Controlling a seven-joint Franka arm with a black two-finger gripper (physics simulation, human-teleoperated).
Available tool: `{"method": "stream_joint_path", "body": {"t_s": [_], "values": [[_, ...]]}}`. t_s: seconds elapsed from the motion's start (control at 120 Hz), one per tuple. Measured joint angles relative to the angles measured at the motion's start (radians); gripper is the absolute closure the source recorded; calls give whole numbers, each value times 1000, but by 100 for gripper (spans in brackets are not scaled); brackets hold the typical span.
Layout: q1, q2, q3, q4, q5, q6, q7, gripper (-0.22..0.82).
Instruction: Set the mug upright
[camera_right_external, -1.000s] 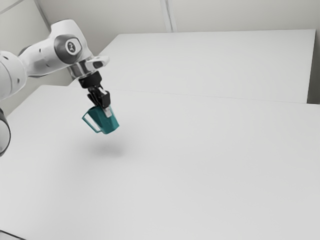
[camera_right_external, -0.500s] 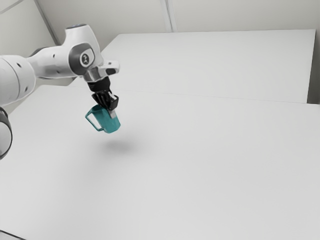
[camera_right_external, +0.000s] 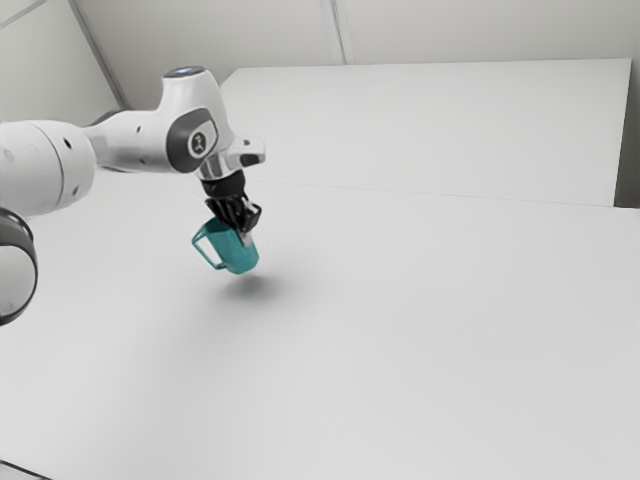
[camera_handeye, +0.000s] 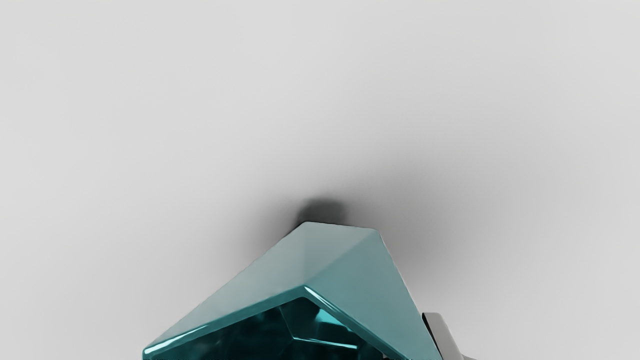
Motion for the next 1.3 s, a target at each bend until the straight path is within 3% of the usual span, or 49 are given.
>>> {"method": "stream_joint_path", "body": {"t_s": [0.817,1.058,1.3], "values": [[-20,97,1,5,51,65,-69,79],[-21,97,1,6,58,72,-71,30],[-21,63,1,16,59,67,-72,10]]}}
